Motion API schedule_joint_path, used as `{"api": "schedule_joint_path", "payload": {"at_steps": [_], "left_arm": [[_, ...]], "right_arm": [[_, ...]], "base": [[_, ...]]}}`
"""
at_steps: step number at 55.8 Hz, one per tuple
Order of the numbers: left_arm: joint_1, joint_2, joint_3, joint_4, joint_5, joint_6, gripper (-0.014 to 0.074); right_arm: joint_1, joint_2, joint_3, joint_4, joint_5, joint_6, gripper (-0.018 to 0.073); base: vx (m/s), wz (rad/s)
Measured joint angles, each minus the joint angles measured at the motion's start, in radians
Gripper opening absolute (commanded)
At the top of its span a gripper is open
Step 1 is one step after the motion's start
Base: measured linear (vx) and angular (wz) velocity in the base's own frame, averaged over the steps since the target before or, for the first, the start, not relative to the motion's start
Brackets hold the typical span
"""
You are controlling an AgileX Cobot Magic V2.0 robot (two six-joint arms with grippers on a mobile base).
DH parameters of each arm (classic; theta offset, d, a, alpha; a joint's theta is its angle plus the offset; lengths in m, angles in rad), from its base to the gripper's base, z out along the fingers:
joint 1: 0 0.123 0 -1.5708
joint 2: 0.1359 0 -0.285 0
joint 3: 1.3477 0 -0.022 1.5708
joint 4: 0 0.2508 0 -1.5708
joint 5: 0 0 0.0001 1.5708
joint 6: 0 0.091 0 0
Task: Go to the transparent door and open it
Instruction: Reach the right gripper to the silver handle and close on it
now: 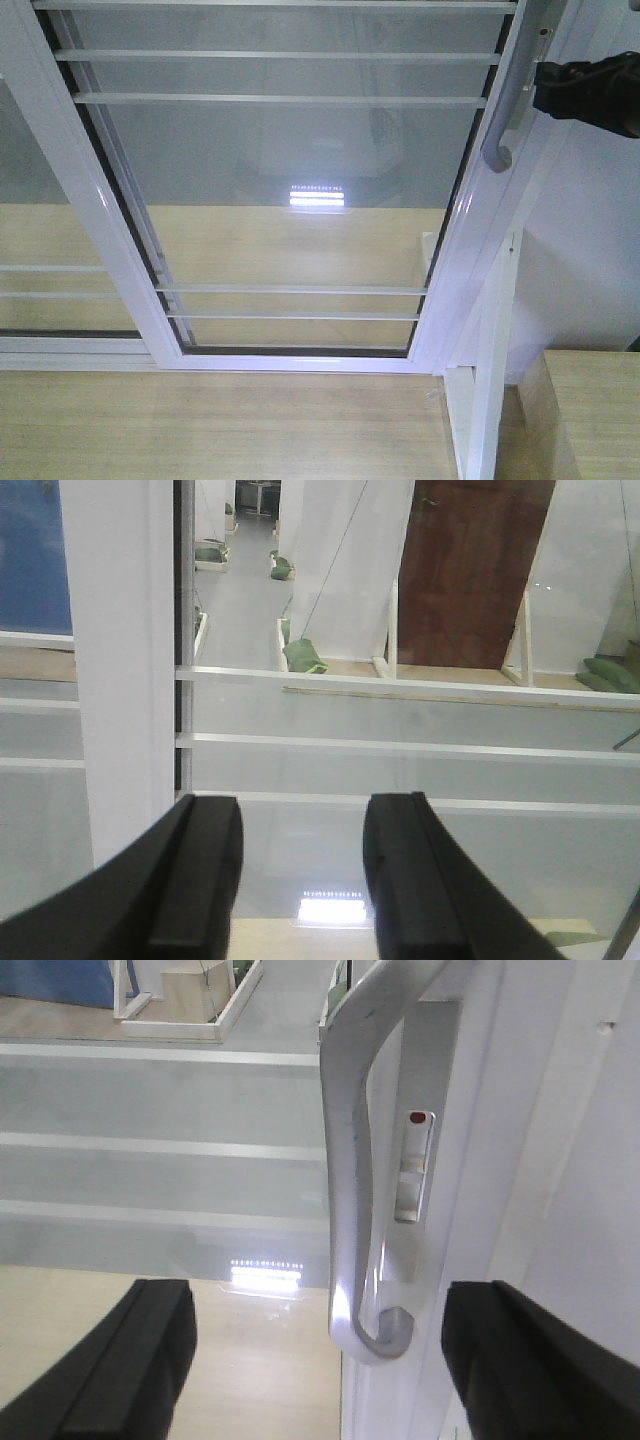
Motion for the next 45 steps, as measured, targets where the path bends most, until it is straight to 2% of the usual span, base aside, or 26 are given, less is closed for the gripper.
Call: {"api": "schedule_joint_path", "payload": {"at_steps": [17, 36, 45], "left_arm": [[0.000, 0.000, 0.000, 0.000, 0.001, 0.000, 0.0427], [0.000, 0.000, 0.000, 0.000, 0.001, 0.000, 0.0427], [0.000, 0.000, 0.000, 0.000, 0.001, 0.000, 0.0427]], "right_arm": [[0.000, 0.248, -0.144, 0.000, -0.100, -0.007, 0.0539], [-0.002, 0.422, -0.248, 0.000, -0.232, -0.051, 0.0538], [-0.003, 0.471, -0.285, 0.000, -0.246, -0.070, 0.0479]], "base": [[0.00, 0.00], [0.00, 0.00], [0.00, 0.00]]}}
